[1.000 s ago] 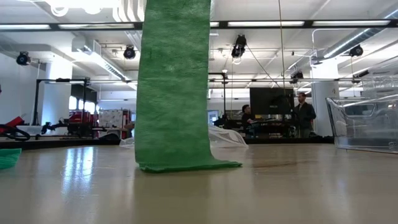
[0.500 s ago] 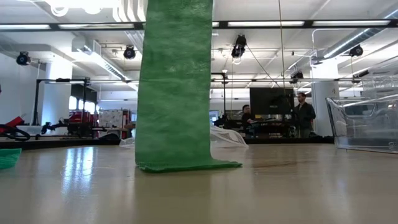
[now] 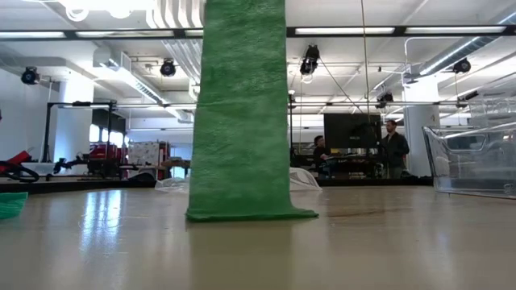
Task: Roll bandage
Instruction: Roll the green bandage
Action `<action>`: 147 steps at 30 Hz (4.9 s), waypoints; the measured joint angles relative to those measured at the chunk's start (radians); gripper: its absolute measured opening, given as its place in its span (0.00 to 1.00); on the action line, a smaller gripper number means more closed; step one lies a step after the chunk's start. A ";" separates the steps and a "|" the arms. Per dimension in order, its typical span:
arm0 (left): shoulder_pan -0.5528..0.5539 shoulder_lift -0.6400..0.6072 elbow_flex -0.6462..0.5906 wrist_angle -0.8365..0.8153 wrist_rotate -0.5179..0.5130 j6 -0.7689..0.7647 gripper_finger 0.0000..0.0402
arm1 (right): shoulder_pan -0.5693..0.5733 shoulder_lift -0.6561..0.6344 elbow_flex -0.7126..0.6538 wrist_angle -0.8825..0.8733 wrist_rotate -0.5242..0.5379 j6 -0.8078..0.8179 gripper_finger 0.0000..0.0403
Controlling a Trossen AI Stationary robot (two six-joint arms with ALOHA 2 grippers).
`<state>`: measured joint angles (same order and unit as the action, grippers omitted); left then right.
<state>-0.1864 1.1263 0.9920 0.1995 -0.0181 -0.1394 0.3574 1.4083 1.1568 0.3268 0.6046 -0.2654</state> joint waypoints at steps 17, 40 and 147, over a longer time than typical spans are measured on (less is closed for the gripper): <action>0.000 -0.010 -0.001 0.013 -0.043 0.026 0.05 | 0.062 -0.026 0.000 -0.118 0.078 0.004 0.00; 0.000 0.027 -0.001 0.124 -0.051 0.203 0.05 | 0.051 -0.074 -0.003 -0.144 0.023 0.123 0.30; 0.013 0.332 -0.061 0.555 -0.157 0.325 0.04 | 0.051 -0.188 -0.002 -0.240 -0.133 -0.171 0.06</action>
<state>-0.1729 1.4579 0.9314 0.7541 -0.1749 0.1853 0.4080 1.2198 1.1545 0.0864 0.4713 -0.4362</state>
